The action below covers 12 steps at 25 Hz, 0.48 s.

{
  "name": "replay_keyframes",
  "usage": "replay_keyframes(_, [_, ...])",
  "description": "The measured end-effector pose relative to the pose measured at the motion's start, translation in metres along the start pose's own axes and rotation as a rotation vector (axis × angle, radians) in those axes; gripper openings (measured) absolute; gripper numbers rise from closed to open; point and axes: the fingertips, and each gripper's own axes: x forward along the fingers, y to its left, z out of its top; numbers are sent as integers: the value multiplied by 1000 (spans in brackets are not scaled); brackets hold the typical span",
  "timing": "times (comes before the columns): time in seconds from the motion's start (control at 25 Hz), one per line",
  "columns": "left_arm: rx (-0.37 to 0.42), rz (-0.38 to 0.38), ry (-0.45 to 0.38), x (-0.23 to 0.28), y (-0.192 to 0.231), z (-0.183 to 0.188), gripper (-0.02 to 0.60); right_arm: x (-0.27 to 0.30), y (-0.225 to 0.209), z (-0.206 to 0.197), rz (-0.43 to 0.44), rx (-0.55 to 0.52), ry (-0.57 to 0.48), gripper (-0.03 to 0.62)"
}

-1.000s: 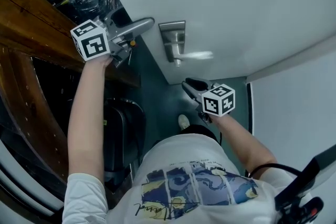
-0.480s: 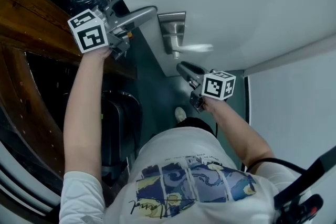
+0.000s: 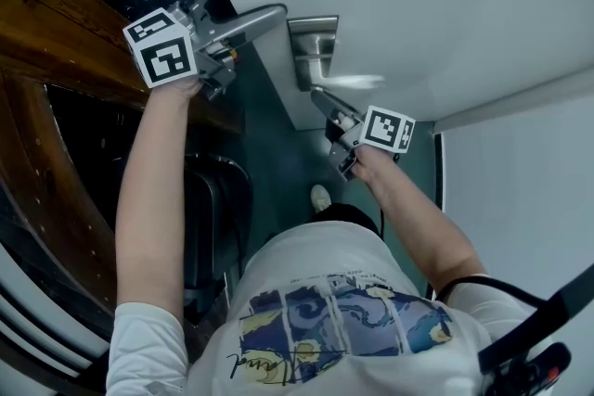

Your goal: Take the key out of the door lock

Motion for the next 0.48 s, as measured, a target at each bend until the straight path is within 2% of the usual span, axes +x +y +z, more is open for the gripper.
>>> replay_keyframes(0.24, [-5,2,-10,0,-1,1,345,6,-5,5,0,105,-30,97])
replay_keyframes(0.48, [-9,5,-14,-1,-2,1,345,4,-6,2,-13,202,-56,43])
